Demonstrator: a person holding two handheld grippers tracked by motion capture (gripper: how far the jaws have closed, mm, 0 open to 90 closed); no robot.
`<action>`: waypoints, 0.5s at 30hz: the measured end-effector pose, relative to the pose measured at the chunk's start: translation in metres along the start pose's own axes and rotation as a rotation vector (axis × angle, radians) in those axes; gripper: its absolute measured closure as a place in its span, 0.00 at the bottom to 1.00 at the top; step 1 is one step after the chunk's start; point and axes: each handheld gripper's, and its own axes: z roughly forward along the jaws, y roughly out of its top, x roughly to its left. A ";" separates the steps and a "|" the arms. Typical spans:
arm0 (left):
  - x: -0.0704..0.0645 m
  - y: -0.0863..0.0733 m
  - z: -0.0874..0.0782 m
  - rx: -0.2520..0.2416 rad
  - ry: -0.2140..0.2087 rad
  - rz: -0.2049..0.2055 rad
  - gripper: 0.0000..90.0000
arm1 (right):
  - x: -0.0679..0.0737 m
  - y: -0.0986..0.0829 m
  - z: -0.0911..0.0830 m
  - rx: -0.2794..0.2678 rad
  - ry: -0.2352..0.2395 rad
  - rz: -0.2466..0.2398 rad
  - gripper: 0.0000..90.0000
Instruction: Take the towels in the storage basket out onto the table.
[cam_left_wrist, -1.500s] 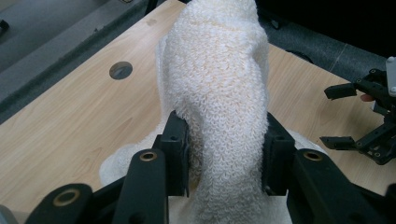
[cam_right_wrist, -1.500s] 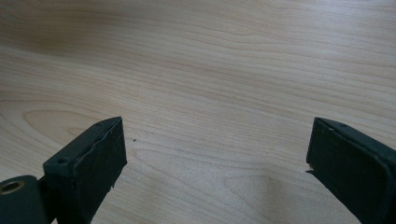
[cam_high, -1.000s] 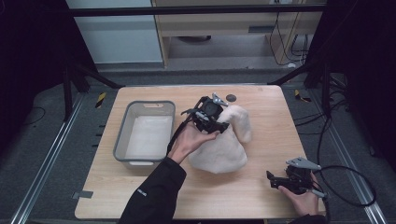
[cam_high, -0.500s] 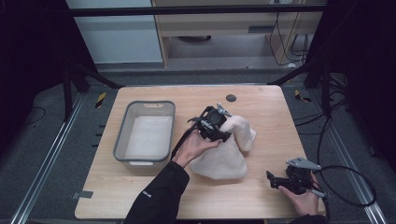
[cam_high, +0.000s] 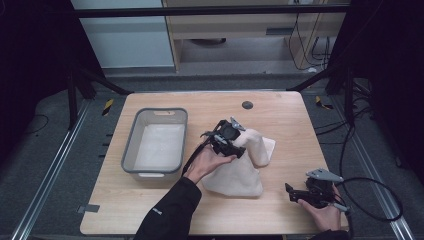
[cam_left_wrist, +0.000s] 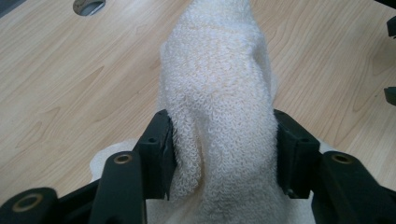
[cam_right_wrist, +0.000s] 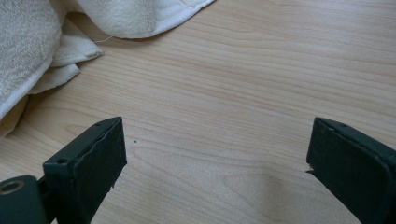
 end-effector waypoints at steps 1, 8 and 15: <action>0.000 -0.001 0.000 0.001 0.001 0.002 0.50 | 0.000 0.000 0.000 0.000 0.000 0.000 0.05; 0.002 -0.007 -0.004 -0.008 -0.002 -0.008 0.40 | 0.000 0.000 0.000 -0.001 -0.001 0.001 0.05; 0.003 -0.013 -0.024 -0.064 -0.007 -0.019 0.30 | 0.000 0.000 0.000 0.000 -0.004 0.000 0.05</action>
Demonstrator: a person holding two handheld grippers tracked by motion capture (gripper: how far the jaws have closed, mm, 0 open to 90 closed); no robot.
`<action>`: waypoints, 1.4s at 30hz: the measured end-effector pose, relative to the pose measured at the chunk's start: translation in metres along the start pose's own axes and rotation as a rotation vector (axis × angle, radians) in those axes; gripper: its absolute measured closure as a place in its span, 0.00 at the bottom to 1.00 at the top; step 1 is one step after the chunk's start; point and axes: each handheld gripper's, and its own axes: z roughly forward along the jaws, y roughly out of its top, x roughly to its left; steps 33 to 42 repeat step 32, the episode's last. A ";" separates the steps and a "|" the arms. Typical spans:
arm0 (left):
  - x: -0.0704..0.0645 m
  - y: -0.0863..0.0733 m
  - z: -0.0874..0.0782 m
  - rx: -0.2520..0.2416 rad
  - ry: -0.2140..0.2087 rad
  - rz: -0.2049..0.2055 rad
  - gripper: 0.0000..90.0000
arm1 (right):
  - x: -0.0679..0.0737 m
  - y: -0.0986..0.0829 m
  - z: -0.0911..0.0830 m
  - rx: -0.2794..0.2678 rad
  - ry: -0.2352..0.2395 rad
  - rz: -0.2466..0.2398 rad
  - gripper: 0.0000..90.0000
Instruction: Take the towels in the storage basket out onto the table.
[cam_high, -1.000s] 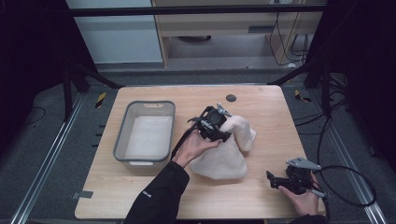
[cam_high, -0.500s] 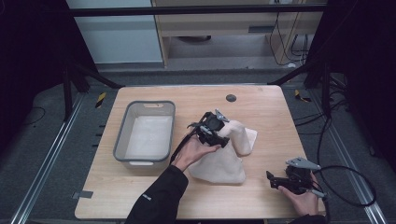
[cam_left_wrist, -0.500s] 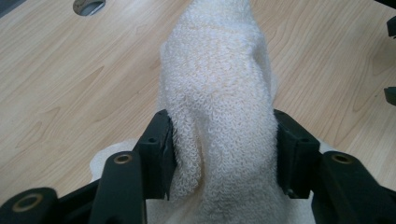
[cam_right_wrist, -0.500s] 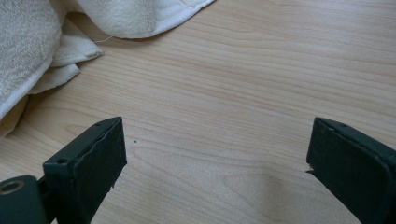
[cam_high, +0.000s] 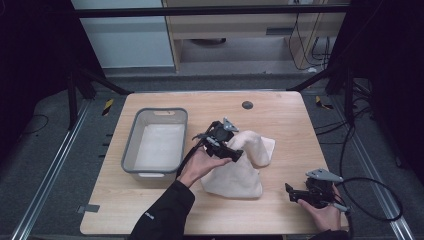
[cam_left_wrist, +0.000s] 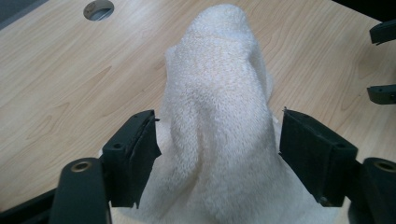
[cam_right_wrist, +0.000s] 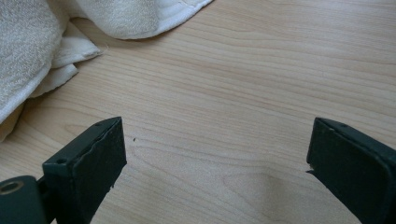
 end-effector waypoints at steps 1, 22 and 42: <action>0.000 -0.001 -0.004 -0.005 0.001 0.000 0.29 | 0.000 0.000 0.000 0.000 -0.001 0.000 0.05; 0.027 -0.082 -0.080 -0.190 0.116 -0.110 0.24 | 0.001 -0.001 -0.001 0.001 -0.003 0.008 0.04; 0.045 -0.135 -0.114 -0.256 0.198 -0.206 0.24 | 0.002 -0.002 -0.001 0.001 -0.010 0.004 0.04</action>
